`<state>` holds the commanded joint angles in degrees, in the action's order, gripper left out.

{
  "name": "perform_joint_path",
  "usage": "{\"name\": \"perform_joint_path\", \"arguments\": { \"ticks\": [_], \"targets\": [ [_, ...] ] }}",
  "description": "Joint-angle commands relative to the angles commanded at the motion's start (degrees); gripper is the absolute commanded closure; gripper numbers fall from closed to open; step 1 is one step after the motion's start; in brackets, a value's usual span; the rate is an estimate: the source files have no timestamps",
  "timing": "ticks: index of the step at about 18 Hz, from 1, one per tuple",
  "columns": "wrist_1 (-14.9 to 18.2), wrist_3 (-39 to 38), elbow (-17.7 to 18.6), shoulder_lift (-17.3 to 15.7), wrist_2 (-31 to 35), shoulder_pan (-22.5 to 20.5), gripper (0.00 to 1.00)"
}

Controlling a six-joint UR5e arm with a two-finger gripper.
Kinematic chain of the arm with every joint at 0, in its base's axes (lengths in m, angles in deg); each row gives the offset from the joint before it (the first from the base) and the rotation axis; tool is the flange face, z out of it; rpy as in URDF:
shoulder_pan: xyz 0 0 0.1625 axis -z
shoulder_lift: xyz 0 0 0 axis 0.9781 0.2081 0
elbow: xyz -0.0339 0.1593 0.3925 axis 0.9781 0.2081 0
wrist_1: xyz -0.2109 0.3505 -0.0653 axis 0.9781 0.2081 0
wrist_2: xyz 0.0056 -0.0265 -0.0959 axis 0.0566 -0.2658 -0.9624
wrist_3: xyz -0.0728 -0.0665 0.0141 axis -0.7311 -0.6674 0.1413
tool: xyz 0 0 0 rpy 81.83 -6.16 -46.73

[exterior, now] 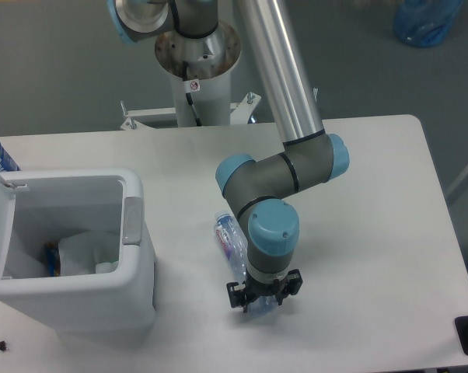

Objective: Place the trash in the trash can
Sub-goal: 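Lower the gripper and close it around the bottle's middle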

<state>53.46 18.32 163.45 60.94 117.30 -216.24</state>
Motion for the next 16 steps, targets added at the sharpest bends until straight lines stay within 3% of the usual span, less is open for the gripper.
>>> {"name": "perform_joint_path", "arguments": {
  "ticks": [8,12,16],
  "targets": [
    [0.1,0.2,0.0,-0.6,0.0,0.0,0.37],
    [0.0,0.5,-0.3,-3.6,-0.4,-0.1,0.38],
    [0.0,0.4,-3.2,-5.4,-0.5,-0.6,0.41]
  ]
}}
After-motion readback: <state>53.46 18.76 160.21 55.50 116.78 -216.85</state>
